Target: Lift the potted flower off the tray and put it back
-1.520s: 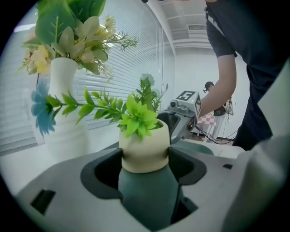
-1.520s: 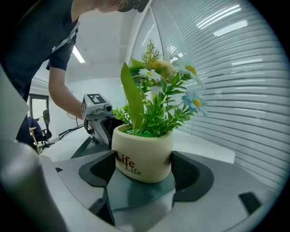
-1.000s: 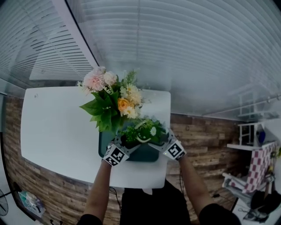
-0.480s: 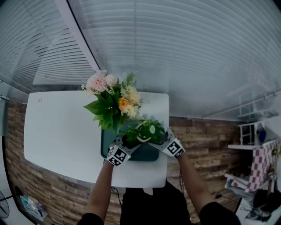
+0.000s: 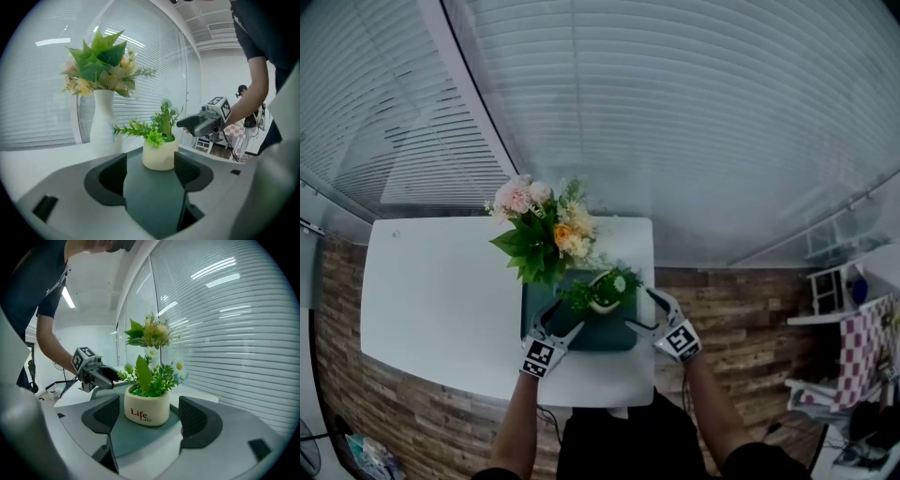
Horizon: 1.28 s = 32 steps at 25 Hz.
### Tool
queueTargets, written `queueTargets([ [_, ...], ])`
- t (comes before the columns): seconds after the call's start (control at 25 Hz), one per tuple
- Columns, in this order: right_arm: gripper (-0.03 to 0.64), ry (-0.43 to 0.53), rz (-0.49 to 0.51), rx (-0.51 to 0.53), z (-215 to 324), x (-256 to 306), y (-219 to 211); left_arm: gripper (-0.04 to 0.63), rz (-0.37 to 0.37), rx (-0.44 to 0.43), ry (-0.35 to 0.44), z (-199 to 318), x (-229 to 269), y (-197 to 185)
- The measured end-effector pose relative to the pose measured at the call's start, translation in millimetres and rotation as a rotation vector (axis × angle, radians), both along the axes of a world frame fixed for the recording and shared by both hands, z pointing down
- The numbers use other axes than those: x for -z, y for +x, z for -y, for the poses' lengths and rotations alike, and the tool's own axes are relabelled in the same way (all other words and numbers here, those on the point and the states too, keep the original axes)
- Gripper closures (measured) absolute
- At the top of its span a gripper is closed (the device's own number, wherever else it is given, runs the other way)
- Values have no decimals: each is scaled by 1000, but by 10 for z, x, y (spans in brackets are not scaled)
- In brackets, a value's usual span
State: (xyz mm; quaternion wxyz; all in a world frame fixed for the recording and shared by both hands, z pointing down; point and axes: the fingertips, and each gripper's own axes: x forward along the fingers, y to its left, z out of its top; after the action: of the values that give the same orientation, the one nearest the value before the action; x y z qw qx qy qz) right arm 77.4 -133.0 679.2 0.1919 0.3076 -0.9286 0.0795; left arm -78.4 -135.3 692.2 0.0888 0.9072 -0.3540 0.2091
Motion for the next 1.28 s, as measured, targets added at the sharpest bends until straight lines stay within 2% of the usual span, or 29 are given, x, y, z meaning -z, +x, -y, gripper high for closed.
queueTargets([
  [0.12, 255, 30, 51, -56, -59, 260, 71, 290, -50, 59, 18, -82, 198, -62],
  [0.4, 255, 135, 115, -180, -266, 808, 226, 289, -176, 159, 121, -323, 945, -84],
  [0.56, 255, 168, 153, -184, -316, 1108, 248, 289, -281, 207, 164, -385, 1434, -28],
  [0.72, 255, 206, 133, -184, -341, 1231, 323, 289, -278, 193, 217, -438, 1676, -30],
  [0.88, 255, 253, 221, -235, -408, 1549, 356, 289, -295, 216, 237, -512, 1825, -51],
  [1.0, 255, 245, 284, -273, -488, 1690, 394, 289, -311, 234, 247, -588, 1927, -50],
  [1.28, 256, 248, 322, -282, -523, 1617, 435, 290, -325, 233, 236, -634, 1928, -16],
])
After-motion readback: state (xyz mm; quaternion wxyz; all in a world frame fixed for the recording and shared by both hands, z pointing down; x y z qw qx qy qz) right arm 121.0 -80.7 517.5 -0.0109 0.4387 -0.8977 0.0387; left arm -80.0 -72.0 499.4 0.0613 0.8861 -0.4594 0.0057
